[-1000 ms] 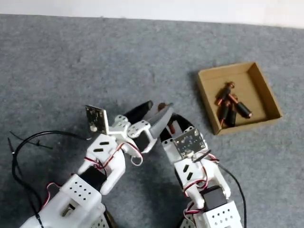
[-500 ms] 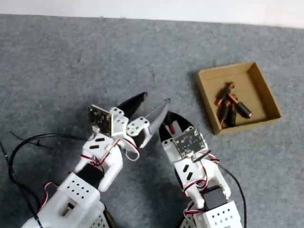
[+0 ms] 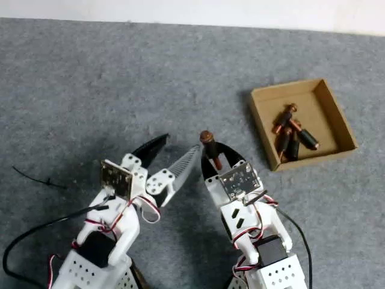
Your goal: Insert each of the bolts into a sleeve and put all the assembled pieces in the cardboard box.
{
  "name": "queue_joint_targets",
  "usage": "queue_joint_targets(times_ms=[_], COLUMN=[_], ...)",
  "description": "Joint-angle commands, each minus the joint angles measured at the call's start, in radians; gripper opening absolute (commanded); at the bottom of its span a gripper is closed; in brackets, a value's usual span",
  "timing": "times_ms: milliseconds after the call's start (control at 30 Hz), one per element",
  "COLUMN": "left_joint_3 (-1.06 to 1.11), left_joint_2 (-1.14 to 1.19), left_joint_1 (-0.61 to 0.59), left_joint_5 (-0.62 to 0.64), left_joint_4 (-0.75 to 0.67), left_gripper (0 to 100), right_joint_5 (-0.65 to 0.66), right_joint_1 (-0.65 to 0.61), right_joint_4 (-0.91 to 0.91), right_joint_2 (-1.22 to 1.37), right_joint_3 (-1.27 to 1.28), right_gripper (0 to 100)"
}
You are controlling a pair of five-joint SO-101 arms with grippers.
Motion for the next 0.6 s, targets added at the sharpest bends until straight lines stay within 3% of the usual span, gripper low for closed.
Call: queue_joint_targets(times_ms=[0,333,467,567], left_joint_3=[-0.002,0.015,0.028,0.025], left_joint_2=[-0.002,0.01,0.01,0.01], left_joint_1=[-0.059,-0.232,-0.232,-0.232], left_joint_5=[-0.006,0.002,0.075,0.063], left_joint_4=[0.071,0.229,0.235,0.233], left_gripper=[23,22,11,3], right_joint_5=[0.006,0.0,0.0,-0.012], right_joint_1=[0.013,0.128,0.188,0.292], right_joint_4=[-0.01,-0.062,-0.124,-0.179], right_joint_2=[-0.024,-0.024,-0.016,-0.013], right_joint_3=[0.101,0.101,0.097,0.093], right_gripper=[0.5,0.5,0.5,0.5])
